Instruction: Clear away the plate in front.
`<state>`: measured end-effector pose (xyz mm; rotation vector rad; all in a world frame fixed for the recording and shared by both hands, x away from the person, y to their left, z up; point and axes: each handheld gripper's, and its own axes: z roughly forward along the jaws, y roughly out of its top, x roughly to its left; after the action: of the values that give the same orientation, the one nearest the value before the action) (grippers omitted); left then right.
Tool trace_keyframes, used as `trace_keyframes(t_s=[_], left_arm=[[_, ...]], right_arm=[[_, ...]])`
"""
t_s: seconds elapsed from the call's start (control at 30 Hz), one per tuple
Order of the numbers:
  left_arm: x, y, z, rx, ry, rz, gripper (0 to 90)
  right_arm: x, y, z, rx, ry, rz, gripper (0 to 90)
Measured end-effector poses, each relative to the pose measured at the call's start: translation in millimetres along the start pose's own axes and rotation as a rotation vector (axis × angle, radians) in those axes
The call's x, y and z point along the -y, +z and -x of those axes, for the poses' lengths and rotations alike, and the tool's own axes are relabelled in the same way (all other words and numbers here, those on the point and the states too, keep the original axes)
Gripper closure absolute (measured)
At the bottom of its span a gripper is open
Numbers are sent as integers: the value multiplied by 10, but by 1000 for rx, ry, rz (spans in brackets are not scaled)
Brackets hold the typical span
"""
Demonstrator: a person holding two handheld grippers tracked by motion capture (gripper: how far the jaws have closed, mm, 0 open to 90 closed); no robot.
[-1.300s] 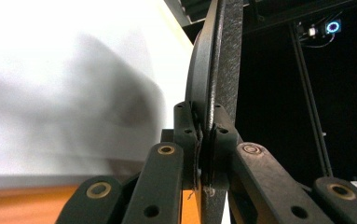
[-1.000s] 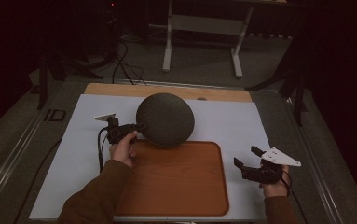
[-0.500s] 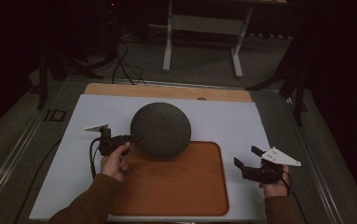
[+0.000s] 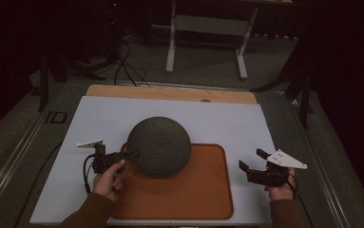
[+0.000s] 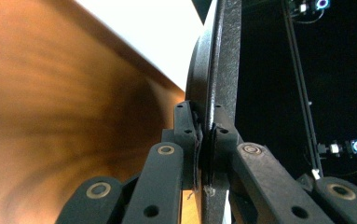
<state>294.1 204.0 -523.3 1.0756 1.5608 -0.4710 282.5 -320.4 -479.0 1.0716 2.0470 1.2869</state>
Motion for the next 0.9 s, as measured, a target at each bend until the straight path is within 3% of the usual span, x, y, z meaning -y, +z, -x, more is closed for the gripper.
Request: trace_keyframes(t_s=[0.37, 0.57, 0.9], left_arm=[[187, -20, -24, 9, 3, -60, 854], [310, -77, -62, -7, 8, -104, 851], [394, -78, -100, -24, 8, -137, 850]], right_arm=[[11, 19, 35, -2, 12, -10, 135], [10, 29, 35, -2, 13, -16, 135], [17, 14, 43, -1, 16, -17, 135]])
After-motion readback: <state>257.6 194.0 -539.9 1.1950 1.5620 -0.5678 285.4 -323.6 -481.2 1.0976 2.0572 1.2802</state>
